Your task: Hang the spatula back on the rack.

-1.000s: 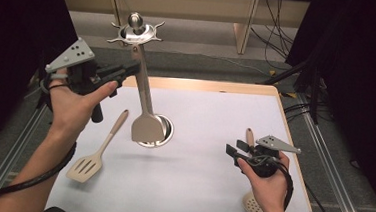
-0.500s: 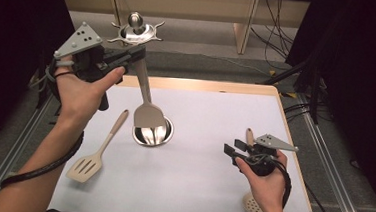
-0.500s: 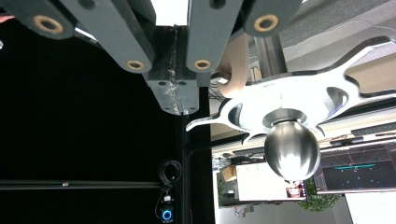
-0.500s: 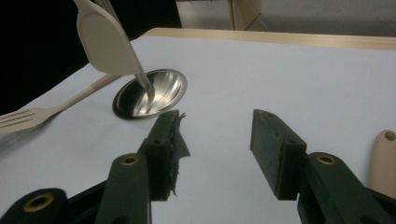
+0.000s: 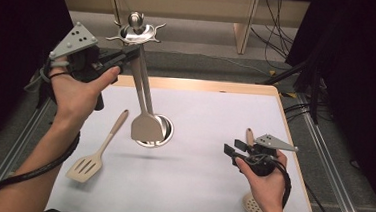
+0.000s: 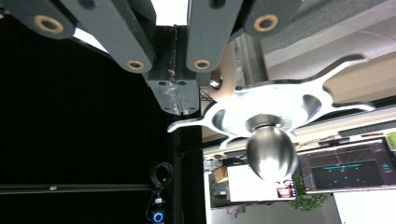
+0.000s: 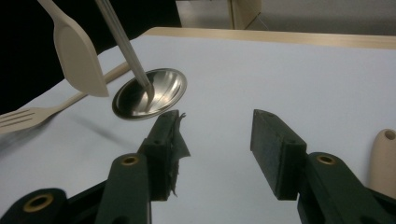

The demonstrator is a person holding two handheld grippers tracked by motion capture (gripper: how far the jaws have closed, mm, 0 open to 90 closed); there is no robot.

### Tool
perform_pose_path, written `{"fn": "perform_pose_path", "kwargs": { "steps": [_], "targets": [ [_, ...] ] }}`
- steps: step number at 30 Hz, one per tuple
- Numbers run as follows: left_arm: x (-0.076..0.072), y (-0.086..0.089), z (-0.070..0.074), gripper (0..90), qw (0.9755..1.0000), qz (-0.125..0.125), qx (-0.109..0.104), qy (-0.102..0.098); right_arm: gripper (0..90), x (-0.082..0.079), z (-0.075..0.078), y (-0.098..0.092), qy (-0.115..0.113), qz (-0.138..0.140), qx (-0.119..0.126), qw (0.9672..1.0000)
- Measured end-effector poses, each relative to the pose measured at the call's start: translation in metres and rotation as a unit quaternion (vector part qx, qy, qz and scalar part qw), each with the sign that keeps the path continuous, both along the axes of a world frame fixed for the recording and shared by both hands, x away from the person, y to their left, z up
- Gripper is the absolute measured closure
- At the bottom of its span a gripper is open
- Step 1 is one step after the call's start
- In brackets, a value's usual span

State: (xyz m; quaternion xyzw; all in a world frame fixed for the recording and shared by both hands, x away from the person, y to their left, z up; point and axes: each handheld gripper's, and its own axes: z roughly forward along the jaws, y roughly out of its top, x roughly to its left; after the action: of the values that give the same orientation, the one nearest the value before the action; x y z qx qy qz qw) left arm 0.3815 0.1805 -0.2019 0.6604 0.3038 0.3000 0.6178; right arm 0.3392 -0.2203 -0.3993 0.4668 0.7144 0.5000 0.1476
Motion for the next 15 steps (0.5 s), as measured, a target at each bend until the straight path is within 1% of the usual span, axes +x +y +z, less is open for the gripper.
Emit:
{"fn": "perform_pose_path", "kwargs": {
  "steps": [1,2,5,6,8,9,12,13,14,15],
  "targets": [
    [0.0,0.002,0.0,89.6,1.0,0.002,0.001,0.0,53.3,0.0,0.0,0.0,-0.002,0.0,0.002,1.0],
    [0.0,0.003,-0.001,89.6,1.0,0.004,-0.002,0.0,53.2,0.0,0.0,-0.001,-0.003,0.001,0.002,1.0],
    [-0.001,0.009,-0.001,89.6,0.9999,0.01,-0.003,0.001,53.3,0.0,0.0,0.0,0.004,0.0,0.002,1.0],
    [0.0,0.011,-0.001,89.6,0.9999,0.012,-0.004,0.001,53.2,0.001,-0.001,0.0,0.0,-0.001,-0.002,1.0],
    [0.0,0.016,-0.002,89.6,0.9998,0.018,-0.007,0.001,53.2,0.001,-0.001,0.0,0.0,-0.001,-0.001,1.0],
    [0.001,0.018,-0.002,89.6,0.9997,0.021,-0.009,0.002,53.2,0.0,0.0,0.001,0.002,0.0,0.002,1.0],
    [0.003,0.024,-0.004,89.6,0.9995,0.03,-0.011,0.006,53.2,0.0,0.0,0.0,0.003,-0.002,0.0,1.0],
    [0.004,0.026,-0.004,89.6,0.9994,0.032,-0.013,0.007,53.2,0.001,-0.001,0.0,-0.001,-0.003,-0.001,1.0],
    [0.005,0.027,-0.005,89.6,0.9993,0.032,-0.016,0.008,53.2,0.003,-0.002,-0.002,-0.012,0.003,-0.01,0.9999],
    [0.006,0.029,-0.005,89.6,0.9992,0.035,-0.017,0.01,53.2,0.002,-0.001,-0.001,-0.009,0.0,-0.01,0.9999]
  ]
}}
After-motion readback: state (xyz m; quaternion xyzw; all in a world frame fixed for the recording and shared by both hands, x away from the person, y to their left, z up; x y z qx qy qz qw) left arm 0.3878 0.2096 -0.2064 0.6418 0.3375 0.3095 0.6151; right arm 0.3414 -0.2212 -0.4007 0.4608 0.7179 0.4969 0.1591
